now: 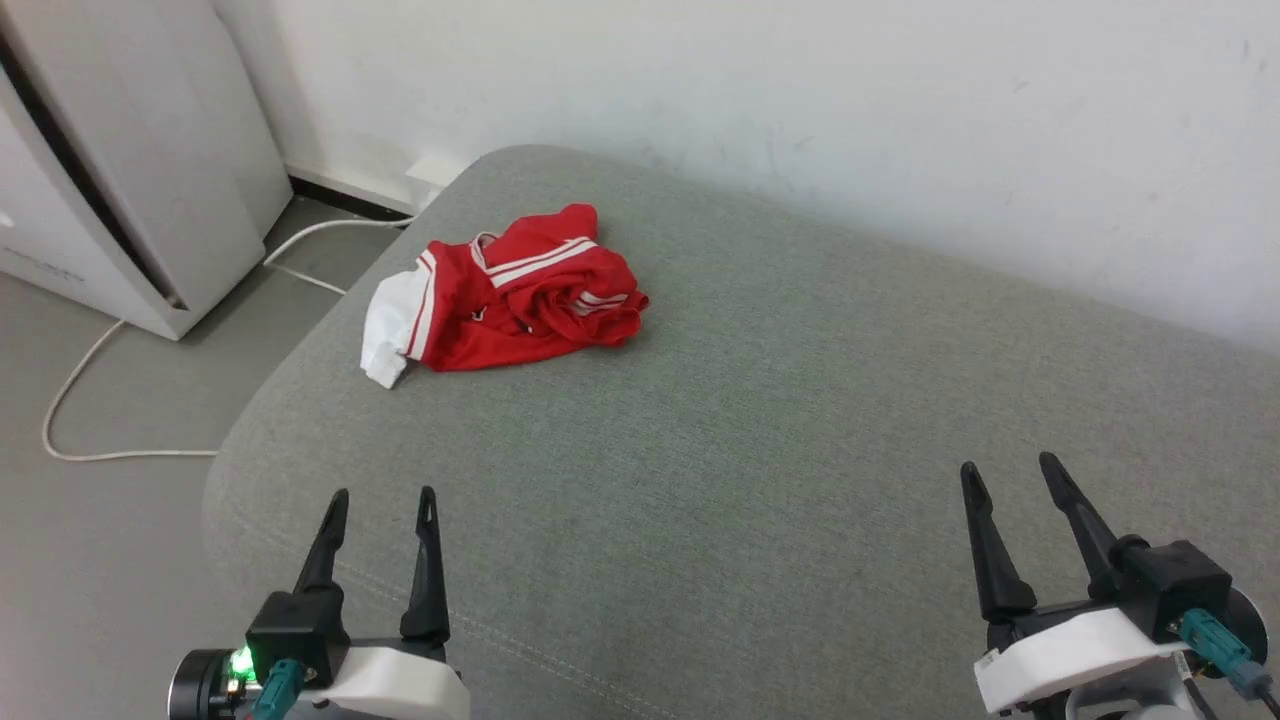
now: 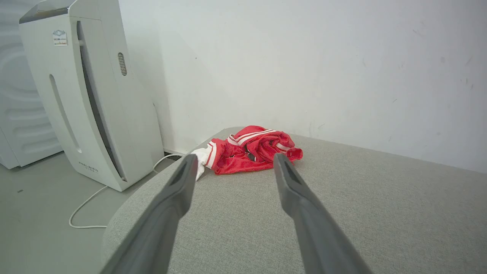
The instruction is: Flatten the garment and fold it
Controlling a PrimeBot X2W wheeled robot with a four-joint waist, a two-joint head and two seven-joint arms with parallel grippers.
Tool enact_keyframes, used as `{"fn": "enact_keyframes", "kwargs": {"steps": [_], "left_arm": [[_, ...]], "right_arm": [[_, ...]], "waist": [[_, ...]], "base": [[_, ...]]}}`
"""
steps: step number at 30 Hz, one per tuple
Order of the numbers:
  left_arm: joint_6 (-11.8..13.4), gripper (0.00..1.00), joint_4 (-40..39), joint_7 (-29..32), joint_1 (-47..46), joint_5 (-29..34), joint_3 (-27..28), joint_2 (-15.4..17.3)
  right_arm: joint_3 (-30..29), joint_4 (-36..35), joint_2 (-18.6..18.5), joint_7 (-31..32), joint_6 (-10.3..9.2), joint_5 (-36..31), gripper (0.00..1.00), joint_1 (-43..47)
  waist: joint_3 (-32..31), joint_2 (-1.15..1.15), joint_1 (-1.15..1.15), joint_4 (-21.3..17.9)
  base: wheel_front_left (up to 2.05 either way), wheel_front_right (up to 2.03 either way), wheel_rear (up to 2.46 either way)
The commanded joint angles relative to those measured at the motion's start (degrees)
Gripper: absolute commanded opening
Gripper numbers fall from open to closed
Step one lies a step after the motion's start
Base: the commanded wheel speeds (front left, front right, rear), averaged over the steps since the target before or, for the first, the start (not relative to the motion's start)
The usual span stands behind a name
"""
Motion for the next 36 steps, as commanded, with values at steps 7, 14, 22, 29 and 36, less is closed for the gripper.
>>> {"fn": "enact_keyframes", "kwargs": {"steps": [7,14,22,29,36], "left_arm": [[0.7,1.00,0.0,-1.5,0.9,-0.8,-0.2,0.0],[1.0,1.00,0.0,-2.2,1.0,-1.1,-0.6,0.0],[0.8,1.00,0.5,-3.1,1.1,-1.5,-0.4,0.0],[0.8,1.00,0.4,-3.7,0.9,-1.8,-0.3,0.0],[1.2,1.00,0.2,-3.7,1.0,-1.9,-0.6,0.0]], "right_arm": [[0.2,0.4,0.2,-1.4,-0.10,0.9,1.00,0.8],[0.4,0.7,0.2,-2.2,-0.11,1.1,1.00,0.9],[0.6,1.3,0.2,-3.1,-0.12,1.4,1.00,1.1],[1.0,1.5,0.2,-3.6,-0.12,1.2,1.00,1.2],[1.0,1.5,0.2,-3.6,-0.12,0.8,1.00,1.1]], "waist": [[0.1,-0.01,0.00,2.4],[0.2,-0.01,0.00,4.1],[0.2,-0.01,0.00,6.2],[0.4,-0.01,0.00,7.4],[0.8,-0.01,0.00,7.3]], "base": [[0.00,0.00,0.00],[0.00,0.00,0.00],[0.00,0.00,0.00],[0.00,0.00,0.00],[0.00,0.00,0.00]]}}
